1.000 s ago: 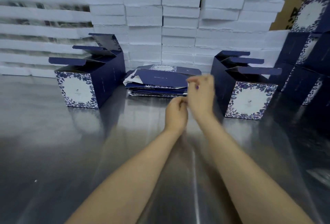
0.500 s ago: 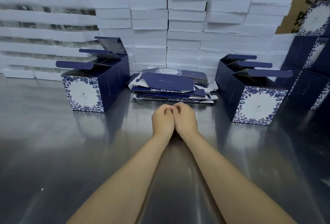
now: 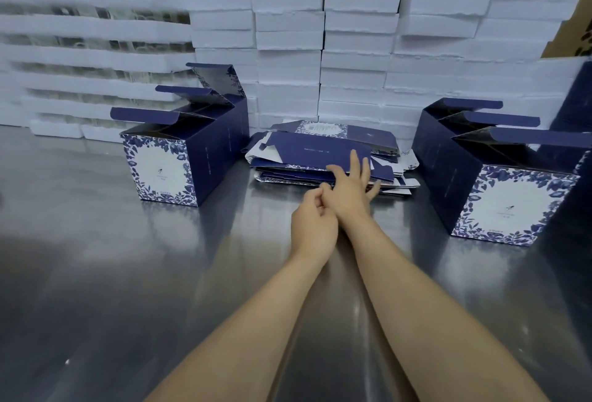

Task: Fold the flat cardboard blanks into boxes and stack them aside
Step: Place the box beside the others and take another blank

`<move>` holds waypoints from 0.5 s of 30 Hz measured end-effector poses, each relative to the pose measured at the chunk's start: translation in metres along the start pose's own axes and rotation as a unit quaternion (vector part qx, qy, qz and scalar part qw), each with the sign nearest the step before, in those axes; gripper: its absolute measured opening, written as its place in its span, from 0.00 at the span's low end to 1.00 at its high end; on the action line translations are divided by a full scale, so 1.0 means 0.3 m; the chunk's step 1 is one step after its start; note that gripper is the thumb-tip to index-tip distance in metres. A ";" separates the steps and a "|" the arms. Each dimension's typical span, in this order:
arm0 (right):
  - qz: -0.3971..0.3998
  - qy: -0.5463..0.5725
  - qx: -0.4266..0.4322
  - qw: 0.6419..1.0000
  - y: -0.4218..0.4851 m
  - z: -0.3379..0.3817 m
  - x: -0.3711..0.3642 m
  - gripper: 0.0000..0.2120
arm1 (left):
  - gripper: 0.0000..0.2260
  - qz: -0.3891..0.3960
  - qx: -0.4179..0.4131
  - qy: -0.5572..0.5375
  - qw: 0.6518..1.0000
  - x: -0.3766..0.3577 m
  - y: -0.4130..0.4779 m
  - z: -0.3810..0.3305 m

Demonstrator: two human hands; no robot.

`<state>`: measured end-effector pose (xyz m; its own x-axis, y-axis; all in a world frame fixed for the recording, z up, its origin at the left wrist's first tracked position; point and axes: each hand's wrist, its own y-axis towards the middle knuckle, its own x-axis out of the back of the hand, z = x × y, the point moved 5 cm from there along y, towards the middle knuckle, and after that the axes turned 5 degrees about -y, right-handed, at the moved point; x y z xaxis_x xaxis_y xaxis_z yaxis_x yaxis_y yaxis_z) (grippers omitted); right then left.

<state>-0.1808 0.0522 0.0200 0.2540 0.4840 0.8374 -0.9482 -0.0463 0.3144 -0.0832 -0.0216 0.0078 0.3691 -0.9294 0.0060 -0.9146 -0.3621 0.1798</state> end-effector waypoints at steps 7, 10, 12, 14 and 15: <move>-0.047 0.002 0.040 0.998 0.041 0.003 -0.004 0.17 | 0.19 -0.006 0.002 0.005 1.000 -0.009 0.029 0.008; -0.068 0.043 0.036 0.996 0.048 -0.005 0.001 0.16 | 0.18 -0.003 -0.002 0.003 1.000 -0.013 0.034 0.006; -0.045 0.031 0.031 0.998 0.049 -0.008 -0.010 0.17 | 0.18 -0.001 0.000 0.008 1.000 -0.014 0.033 0.009; -0.024 0.011 0.038 0.999 0.052 -0.005 -0.022 0.19 | 0.18 -0.001 0.004 0.015 1.000 -0.013 0.033 0.013; -0.018 0.002 0.041 0.999 0.053 -0.003 -0.025 0.20 | 0.18 -0.001 0.005 0.018 1.000 -0.013 0.035 0.015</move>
<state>-0.1979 0.0487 0.0183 0.2862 0.4908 0.8230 -0.9195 -0.1009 0.3799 -0.0949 -0.0221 0.0052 0.3762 -0.9256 0.0419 -0.9155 -0.3643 0.1705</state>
